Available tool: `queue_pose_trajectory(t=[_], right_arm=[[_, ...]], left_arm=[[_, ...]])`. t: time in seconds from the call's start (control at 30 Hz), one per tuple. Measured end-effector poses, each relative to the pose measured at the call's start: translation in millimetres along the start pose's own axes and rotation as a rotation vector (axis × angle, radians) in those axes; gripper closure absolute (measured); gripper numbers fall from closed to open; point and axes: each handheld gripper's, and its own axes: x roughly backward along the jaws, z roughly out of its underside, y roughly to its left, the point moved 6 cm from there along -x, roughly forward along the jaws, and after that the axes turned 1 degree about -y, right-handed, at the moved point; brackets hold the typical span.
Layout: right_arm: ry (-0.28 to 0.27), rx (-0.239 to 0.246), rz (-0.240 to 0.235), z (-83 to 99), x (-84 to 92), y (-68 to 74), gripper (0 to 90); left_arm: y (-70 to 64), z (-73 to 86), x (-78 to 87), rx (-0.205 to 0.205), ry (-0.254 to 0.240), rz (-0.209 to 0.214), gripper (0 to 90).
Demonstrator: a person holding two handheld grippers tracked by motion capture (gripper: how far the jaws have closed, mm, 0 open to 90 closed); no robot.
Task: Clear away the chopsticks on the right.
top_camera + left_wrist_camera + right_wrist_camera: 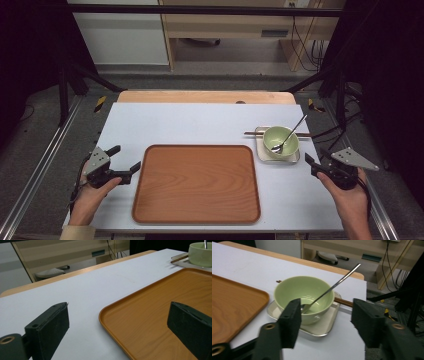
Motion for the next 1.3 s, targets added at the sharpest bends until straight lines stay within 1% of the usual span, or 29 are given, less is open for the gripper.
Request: queue_pose_trajectory(t=[0.03,0.07,0.13,0.17,0.2,0.23,0.3,0.37,0.4,0.47,0.5,0.53,0.57,0.6,0.67,0.73,0.8,0.83,0.87,0.93,0.97,1.0,1.07,1.17,1.3], right_arm=[[0.003,-0.004,0.007,0.4,-1.1,-3.5,49.8],[0.014,-0.026,0.008,1.4,-5.0,-10.2,59.9],[0.027,-0.028,0.020,2.1,-9.2,-15.3,68.7],[0.036,-0.034,0.022,2.4,-12.3,-18.0,72.0],[0.036,-0.034,0.022,2.4,-12.3,-18.0,72.0],[0.057,-0.024,0.031,3.1,-19.1,-23.6,78.3],[0.069,-0.031,0.032,3.1,-25.2,-28.7,83.6],[0.078,-0.031,0.035,2.5,-31.1,-32.9,87.7],[0.079,-0.041,0.031,2.1,-33.7,-34.6,89.3],[0.085,-0.052,0.037,2.7,-39.3,-39.3,90.0],[0.085,-0.052,0.037,2.7,-39.3,-39.3,90.0],[0.102,-0.061,0.035,5.1,-45.7,-43.6,90.0],[0.102,-0.061,0.035,5.1,-45.7,-43.6,90.0],[0.111,-0.082,0.027,6.8,-51.3,-46.2,90.0],[0.117,-0.081,0.029,7.3,-53.6,-47.7,90.0],[0.126,-0.087,0.029,7.8,-60.9,-52.0,90.0],[0.139,-0.063,0.040,6.5,-67.8,-56.9,90.0],[0.141,-0.062,0.043,5.2,-69.8,-58.6,90.0],[0.140,-0.063,0.047,4.1,-71.8,-60.6,90.0],[0.140,-0.065,0.050,3.1,-73.6,-62.8,90.0],[0.143,-0.073,0.060,2.1,-77.5,-66.0,90.0],[0.141,-0.075,0.061,1.9,-79.2,-67.0,90.0],[0.140,-0.076,0.062,1.9,-81.0,-68.3,90.0],[0.149,-0.085,0.064,4.1,-88.7,-69.8,90.0],[0.159,-0.081,0.069,6.5,-94.9,-71.8,90.0]], left_arm=[[-0.2,-0.4,0.1,-0.001,-0.005,0.001,3.7],[-0.6,-0.6,0.1,-0.003,-0.007,0.004,3.5],[-1.0,-1.3,0.2,-0.005,-0.012,0.002,3.5],[-1.1,-1.6,0.2,-0.004,-0.015,0.004,3.4],[-1.1,-1.6,0.2,-0.004,-0.015,0.004,3.4],[-1.2,-2.1,0.3,-0.004,-0.021,0.005,3.4],[-1.4,-2.6,0.5,-0.007,-0.025,0.007,3.4],[-1.3,-2.6,0.4,-0.008,-0.025,0.007,3.4],[-1.3,-2.5,0.3,-0.007,-0.025,0.008,3.4],[-1.5,-2.3,0.3,-0.008,-0.024,0.009,3.4],[-1.6,-2.2,0.2,-0.009,-0.020,0.010,3.4],[-2.0,-2.1,0.2,-0.010,-0.018,0.013,3.4],[-2.1,-2.1,0.1,-0.011,-0.017,0.013,3.4],[-2.3,-1.9,-0.2,-0.010,-0.015,0.013,3.4],[-2.4,-1.9,-0.2,-0.010,-0.016,0.014,3.4],[-2.1,-1.7,-0.2,-0.012,-0.019,0.012,3.4],[-1.6,-2.3,0.1,-0.015,-0.029,0.011,3.3],[-1.4,-2.6,0.3,-0.014,-0.033,0.009,3.3],[-1.4,-2.6,0.3,-0.014,-0.033,0.009,3.3],[-1.2,-3.7,0.6,-0.016,-0.049,0.008,3.3],[-1.7,-5.1,1.3,-0.021,-0.061,0.008,3.3],[-1.7,-5.1,1.3,-0.021,-0.061,0.008,3.3],[-2.5,-7.0,1.9,-0.026,-0.076,0.009,3.4],[-2.4,-7.3,2.3,-0.026,-0.075,0.008,3.4],[-2.3,-6.3,2.0,-0.026,-0.071,0.012,3.4]])
